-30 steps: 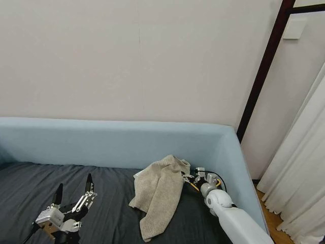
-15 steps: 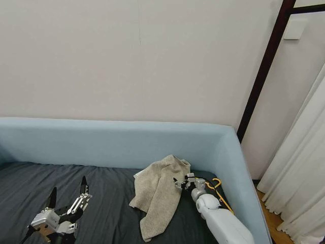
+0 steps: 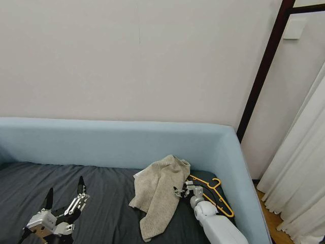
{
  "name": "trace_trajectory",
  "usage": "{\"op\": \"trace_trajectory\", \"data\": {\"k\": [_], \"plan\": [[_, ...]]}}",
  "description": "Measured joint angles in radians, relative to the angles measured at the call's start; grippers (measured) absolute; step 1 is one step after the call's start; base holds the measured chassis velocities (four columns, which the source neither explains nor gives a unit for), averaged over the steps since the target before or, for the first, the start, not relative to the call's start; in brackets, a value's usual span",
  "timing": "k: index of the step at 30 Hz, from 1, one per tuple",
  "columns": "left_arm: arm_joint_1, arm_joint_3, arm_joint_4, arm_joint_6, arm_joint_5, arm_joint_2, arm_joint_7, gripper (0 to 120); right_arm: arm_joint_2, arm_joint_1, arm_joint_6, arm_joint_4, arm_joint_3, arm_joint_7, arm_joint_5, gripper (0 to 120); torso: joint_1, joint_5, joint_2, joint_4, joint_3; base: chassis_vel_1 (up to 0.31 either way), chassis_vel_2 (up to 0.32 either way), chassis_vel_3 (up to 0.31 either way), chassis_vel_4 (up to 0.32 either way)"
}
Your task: Pick up the clothes from the sofa and hang them on the clothes hanger.
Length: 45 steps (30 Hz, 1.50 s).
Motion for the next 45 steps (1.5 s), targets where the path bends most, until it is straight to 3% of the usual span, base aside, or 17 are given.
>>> {"op": "trace_trajectory", "data": {"k": [6,15,21,24,31,36,40,41,45], "plan": [[0.003,0.000,0.000,-0.004,0.003,0.004,-0.007,100,0.006,-0.015,0.015,0.006,0.010,-0.049,0.011,74,0.000,0.0000,0.000,0.0002,0.000,0.000,0.000,0.000,0.000],[0.000,0.002,0.006,-0.005,0.003,0.016,-0.021,100,0.005,-0.035,0.030,0.015,0.016,-0.056,-0.006,36,0.000,0.0000,0.000,0.0001,0.000,0.000,0.000,0.000,0.000],[-0.009,0.010,0.024,-0.005,0.004,0.018,-0.022,100,-0.005,-0.047,0.044,0.033,0.013,-0.053,-0.004,19,0.000,0.0000,0.000,0.0001,0.000,0.000,0.000,0.000,0.000],[-0.021,0.020,0.032,0.001,0.000,0.019,-0.022,100,-0.021,-0.056,0.062,0.060,-0.001,-0.052,0.021,3,0.000,0.0001,0.000,0.0001,0.000,0.000,0.000,0.000,0.000],[-0.029,0.021,0.032,0.008,-0.008,0.022,-0.022,100,-0.048,-0.071,0.120,0.118,-0.021,-0.054,0.081,0,0.000,0.0001,0.000,0.0001,0.000,0.000,0.000,0.000,0.000],[-0.035,0.016,0.026,0.009,-0.024,0.027,-0.025,100,-0.099,-0.091,0.218,0.221,-0.074,-0.057,0.178,0,0.000,0.0003,0.000,0.0001,0.000,0.000,0.000,0.000,0.000],[-0.052,0.018,0.022,0.013,-0.046,0.033,-0.029,100,-0.210,-0.116,0.267,0.493,-0.128,-0.041,0.317,0,0.000,0.0001,0.000,-0.0002,0.000,0.000,0.000,0.000,0.000],[-0.052,0.018,0.022,0.013,-0.046,0.033,-0.029,100,-0.210,-0.116,0.267,0.493,-0.128,-0.041,0.317,0,0.000,0.0001,0.000,-0.0002,0.000,0.000,0.000,0.000,0.000],[-0.068,0.026,0.022,0.021,-0.058,0.033,-0.029,100,-0.285,-0.111,0.275,0.703,-0.167,-0.018,0.421,0,0.000,0.0002,0.000,0.0000,0.000,0.000,0.000,0.000,0.000]]}}
